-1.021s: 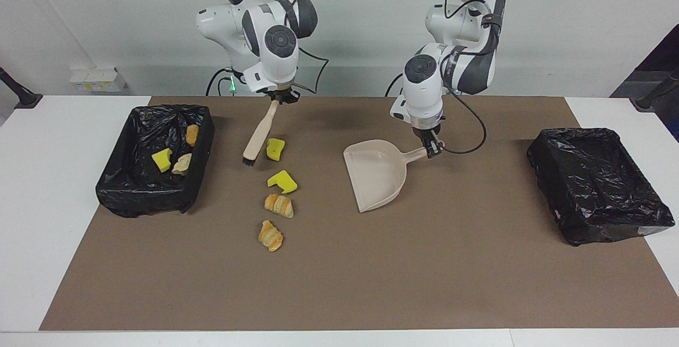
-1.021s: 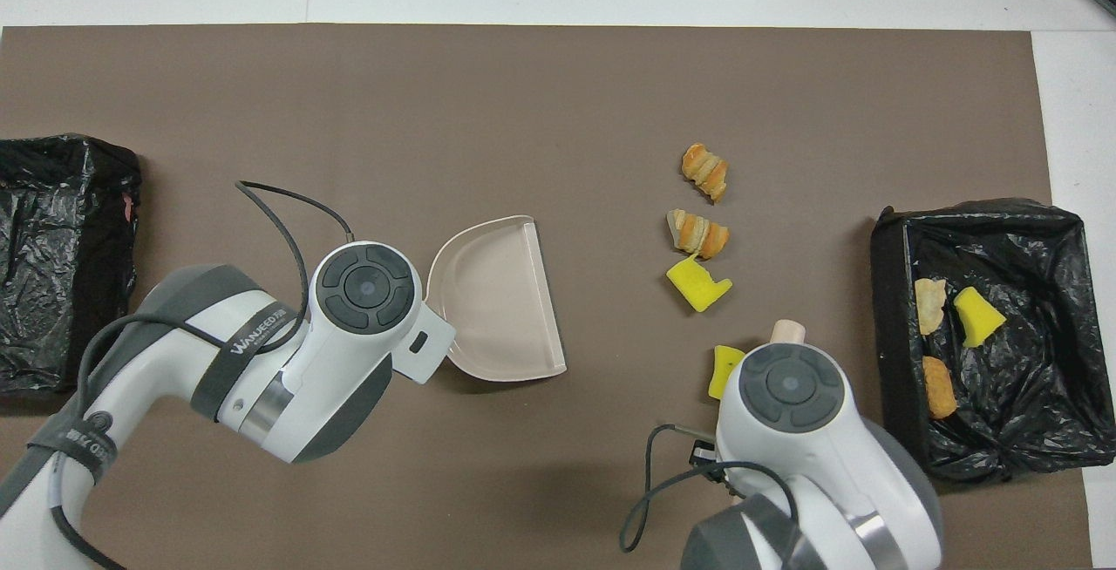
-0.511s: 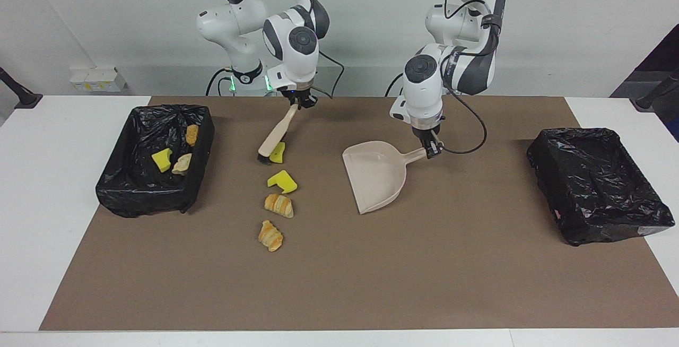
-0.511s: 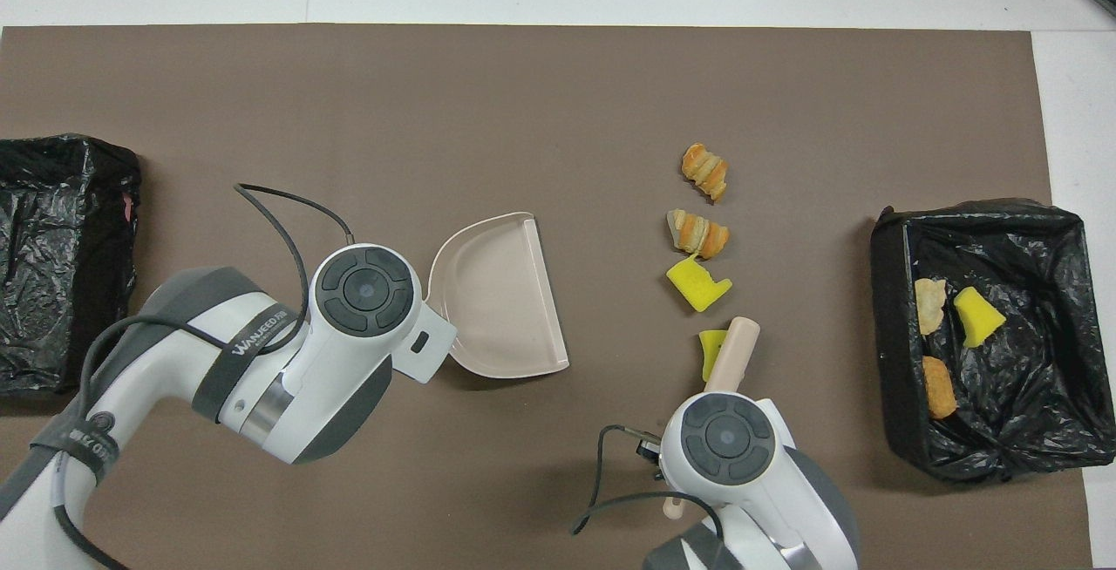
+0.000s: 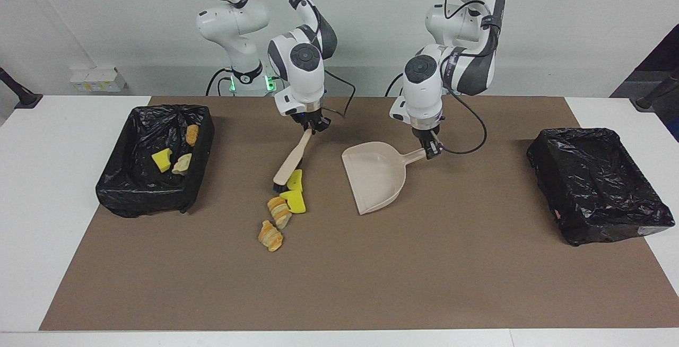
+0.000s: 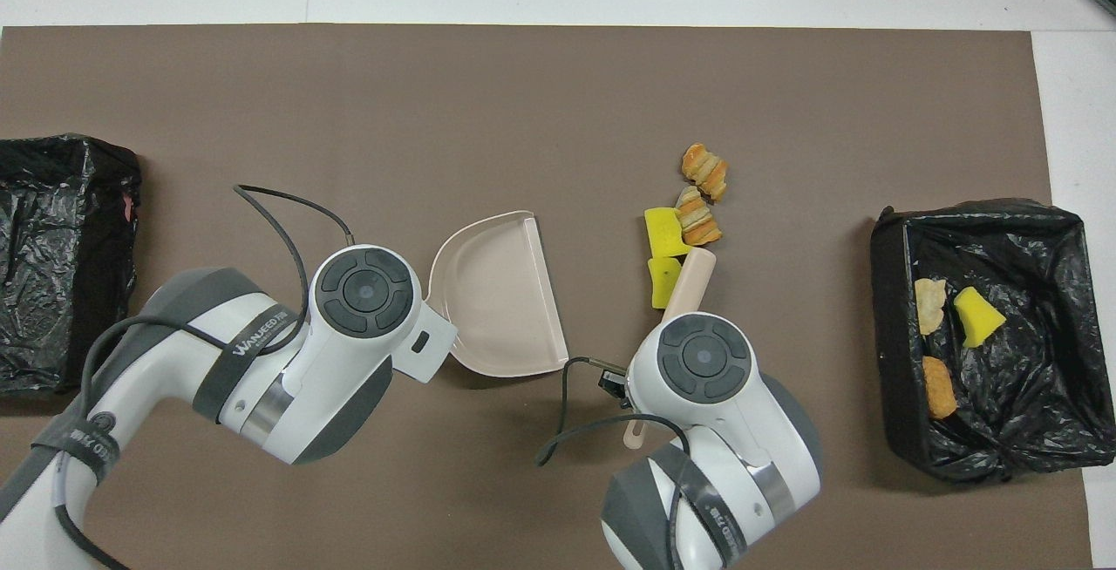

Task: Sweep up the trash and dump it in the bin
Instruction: 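Sweep bread and sponge pieces toward the dustpan with the right gripper's brush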

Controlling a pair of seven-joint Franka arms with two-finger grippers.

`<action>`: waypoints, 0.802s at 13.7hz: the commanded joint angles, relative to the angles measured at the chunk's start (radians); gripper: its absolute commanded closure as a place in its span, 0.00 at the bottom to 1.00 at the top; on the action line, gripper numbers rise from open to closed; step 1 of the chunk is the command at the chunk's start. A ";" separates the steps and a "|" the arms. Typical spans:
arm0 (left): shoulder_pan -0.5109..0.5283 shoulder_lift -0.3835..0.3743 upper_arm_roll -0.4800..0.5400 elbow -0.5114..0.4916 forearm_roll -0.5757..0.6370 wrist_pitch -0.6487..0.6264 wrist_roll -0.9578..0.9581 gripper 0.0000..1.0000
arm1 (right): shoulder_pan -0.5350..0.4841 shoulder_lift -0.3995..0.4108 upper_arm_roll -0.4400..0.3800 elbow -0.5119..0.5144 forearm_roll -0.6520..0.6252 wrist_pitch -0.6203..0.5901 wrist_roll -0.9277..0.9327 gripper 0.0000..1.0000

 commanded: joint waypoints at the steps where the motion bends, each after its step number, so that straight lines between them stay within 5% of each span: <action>1: -0.010 -0.017 0.011 -0.025 -0.011 0.028 -0.018 1.00 | 0.048 0.015 0.007 0.036 0.024 0.000 -0.048 1.00; 6: -0.006 -0.015 0.011 -0.025 -0.013 0.028 -0.052 1.00 | 0.049 0.001 0.010 0.129 0.004 -0.130 -0.176 1.00; 11: 0.007 -0.017 0.011 -0.035 -0.014 0.029 -0.034 1.00 | -0.103 0.014 0.011 0.186 -0.106 -0.136 -0.494 1.00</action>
